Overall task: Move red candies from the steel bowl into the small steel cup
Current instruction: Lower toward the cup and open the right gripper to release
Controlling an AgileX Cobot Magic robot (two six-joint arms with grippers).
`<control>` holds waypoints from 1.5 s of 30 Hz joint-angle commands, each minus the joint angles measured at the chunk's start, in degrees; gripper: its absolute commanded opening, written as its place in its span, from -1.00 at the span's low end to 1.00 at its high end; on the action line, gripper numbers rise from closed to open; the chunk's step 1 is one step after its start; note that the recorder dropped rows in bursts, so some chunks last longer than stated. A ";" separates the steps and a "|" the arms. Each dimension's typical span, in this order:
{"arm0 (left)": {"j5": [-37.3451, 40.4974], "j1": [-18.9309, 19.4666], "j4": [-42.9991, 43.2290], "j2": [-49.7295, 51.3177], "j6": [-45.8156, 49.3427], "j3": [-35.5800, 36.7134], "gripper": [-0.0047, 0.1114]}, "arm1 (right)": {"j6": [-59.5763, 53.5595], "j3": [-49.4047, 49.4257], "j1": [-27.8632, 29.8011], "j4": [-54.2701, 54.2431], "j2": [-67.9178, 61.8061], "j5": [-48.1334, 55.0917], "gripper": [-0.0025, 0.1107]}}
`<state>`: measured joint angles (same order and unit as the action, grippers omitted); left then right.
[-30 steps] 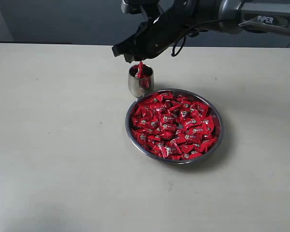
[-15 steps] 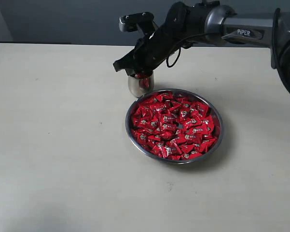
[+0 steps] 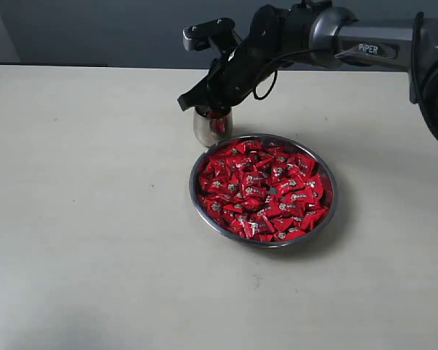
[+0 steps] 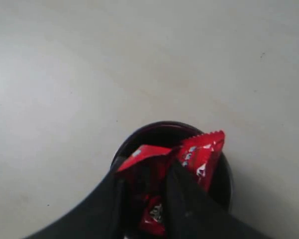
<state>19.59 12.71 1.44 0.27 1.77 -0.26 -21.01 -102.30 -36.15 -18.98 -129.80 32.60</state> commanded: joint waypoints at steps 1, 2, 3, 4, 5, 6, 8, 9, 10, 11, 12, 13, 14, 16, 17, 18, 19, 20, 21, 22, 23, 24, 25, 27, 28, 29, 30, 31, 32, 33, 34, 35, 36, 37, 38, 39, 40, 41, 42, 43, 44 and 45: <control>-0.45 -0.27 0.13 -0.27 -0.08 0.26 -0.91 | 0.23 -0.34 0.15 0.65 0.26 -0.76 -0.97; -0.45 -0.27 0.13 -0.27 -0.08 0.26 -0.91 | 0.23 -0.34 0.15 0.65 0.26 -0.76 -0.97; -0.45 -0.27 0.13 -0.27 -0.08 0.26 -0.91 | 0.23 -0.34 0.15 0.65 0.26 -0.76 -0.97; -0.45 -0.27 0.13 -0.27 -0.08 0.26 -0.91 | 0.23 -0.34 0.15 0.65 0.26 -0.76 -0.97; -0.45 -0.27 0.13 -0.27 -0.08 0.26 -0.91 | 0.47 -0.34 0.15 0.65 0.26 -0.74 -0.97; -0.45 -0.27 0.13 -0.27 -0.08 0.26 -0.91 | 0.69 -0.34 0.15 0.75 0.26 -0.88 -0.97; -0.45 -0.27 0.13 -0.27 -0.08 0.26 -0.91 | 0.69 -0.34 0.15 0.75 0.26 -0.88 -0.97; -0.45 -0.27 0.13 -0.27 -0.08 0.26 -0.91 | 0.69 -0.34 0.15 0.75 0.26 -0.88 -0.97; -0.45 -0.27 0.13 -0.27 -0.08 0.26 -0.91 | 0.82 -0.34 0.15 0.75 0.26 -0.88 -0.97; -0.45 -0.27 0.13 -0.27 -0.08 0.26 -0.91 | 1.17 -0.34 0.15 1.02 0.26 -0.78 -0.97; -0.45 -0.27 0.13 -0.27 -0.08 0.26 -0.91 | 1.32 -0.34 0.15 1.17 0.26 -0.78 -0.97; -0.45 -0.27 0.13 -0.27 -0.08 0.26 -0.91 | 1.43 -0.34 0.15 1.45 0.26 -0.65 -0.97; -0.45 -0.27 0.13 -0.27 -0.08 0.26 -0.91 | 1.53 -0.34 0.15 1.83 0.26 -0.55 -0.97; -0.45 -0.27 0.13 -0.27 -0.08 0.26 -0.91 | 1.53 -0.34 0.15 1.96 0.26 -0.46 -0.97; -0.45 -0.27 0.13 -0.27 -0.08 0.26 -0.91 | 1.53 -0.34 0.15 1.96 0.26 -0.46 -0.97; -0.45 -0.27 0.13 -0.27 -0.08 0.26 -0.91 | 1.53 -0.34 0.15 1.94 0.26 -0.31 -0.97; -0.45 -0.27 0.13 -0.27 -0.08 0.26 -0.91 | 1.53 -0.34 0.15 1.94 0.26 -0.31 -0.97; -0.45 -0.27 0.13 -0.27 -0.08 0.26 -0.91 | 1.53 -0.34 0.15 1.94 0.26 -0.31 -0.97; -0.45 -0.27 0.13 -0.27 -0.08 0.26 -0.91 | 1.53 -0.34 0.15 1.94 0.26 -0.31 -0.97; -0.45 -0.27 0.13 -0.27 -0.08 0.26 -0.91 | 1.65 -0.34 0.15 1.94 0.26 -0.32 -0.97; -0.45 -0.27 0.13 -0.27 -0.08 0.26 -0.91 | 1.65 -0.34 0.15 1.94 0.26 -0.32 -0.97; -0.45 -0.27 0.13 -0.27 -0.08 0.26 -0.91 | 1.65 -0.34 0.15 1.94 0.26 -0.32 -0.97; -0.45 -0.27 0.13 -0.27 -0.08 0.26 -0.91 | 1.65 -0.34 0.15 1.94 0.26 -0.32 -0.97; -0.45 -0.27 0.13 -0.27 -0.08 0.26 -0.91 | 1.65 -0.34 0.15 1.94 0.26 -0.32 -0.97; -0.45 -0.27 0.13 -0.27 -0.08 0.26 -0.91 | 1.66 -0.34 0.15 1.84 0.26 -0.32 -0.97; -0.45 -0.27 0.13 -0.27 -0.08 0.26 -0.91 | 1.66 -0.34 0.15 1.84 0.26 -0.21 -0.97; -0.45 -0.27 0.13 -0.27 -0.08 0.26 -0.91 | 1.66 -0.34 0.15 1.84 0.26 -0.21 -0.97; -0.45 -0.27 0.13 -0.27 -0.08 0.26 -0.91 | 1.66 -0.34 0.15 1.84 0.26 -0.10 -0.97; -0.45 -0.27 0.13 -0.27 -0.08 0.26 -0.91 | 1.66 -0.34 0.15 1.60 0.26 -0.10 -0.97; -0.45 -0.27 0.13 -0.27 -0.08 0.26 -0.91 | 1.66 -0.34 0.15 1.32 0.26 0.00 -0.97; -0.45 -0.27 0.13 -0.27 -0.08 0.26 -0.91 | 1.66 -0.34 0.15 0.69 0.26 0.00 -0.97; -0.45 -0.27 0.13 -0.27 -0.08 0.26 -0.91 | 1.66 -0.34 0.15 0.44 0.26 0.00 -0.97; -0.45 -0.27 0.13 -0.27 -0.08 0.26 -0.91 | 1.66 -0.34 0.15 0.44 0.26 0.00 -0.97; -0.45 -0.27 0.13 -0.27 -0.08 0.26 -0.91 | 1.66 -0.34 0.15 0.42 0.26 0.00 -0.97; -0.45 -0.27 0.13 -0.27 -0.08 0.26 -0.91 | 1.66 -0.34 0.15 0.42 0.26 0.00 -0.97; -0.45 -0.27 0.13 -0.27 -0.08 0.26 -0.91 | 1.66 -0.34 0.15 0.42 0.26 0.00 -0.97; -0.45 -0.27 0.13 -0.27 -0.08 0.26 -0.91 | 1.66 -0.34 0.15 0.42 0.26 0.00 -0.97; -0.45 -0.27 0.13 -0.27 -0.08 0.26 -0.91 | 1.66 -0.34 0.15 0.42 0.26 0.00 -0.97; -0.45 -0.27 0.13 -0.27 -0.08 0.26 -0.91 | 1.66 -0.34 0.15 0.42 0.26 0.00 -0.97; -0.45 -0.27 0.13 -0.27 -0.08 0.26 -0.91 | 1.66 -0.34 0.15 0.42 0.26 0.00 -0.97; -0.45 -0.27 0.13 -0.27 -0.08 0.26 -0.91 | 1.66 -0.34 0.15 0.42 0.26 0.00 -0.97; -0.45 -0.27 0.13 -0.27 -0.08 0.26 -0.91 | 1.66 -0.34 0.15 0.42 0.26 0.00 -0.97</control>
<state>19.59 12.71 1.44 0.27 1.77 -0.26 -19.44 -102.30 -36.15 -18.51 -129.80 32.30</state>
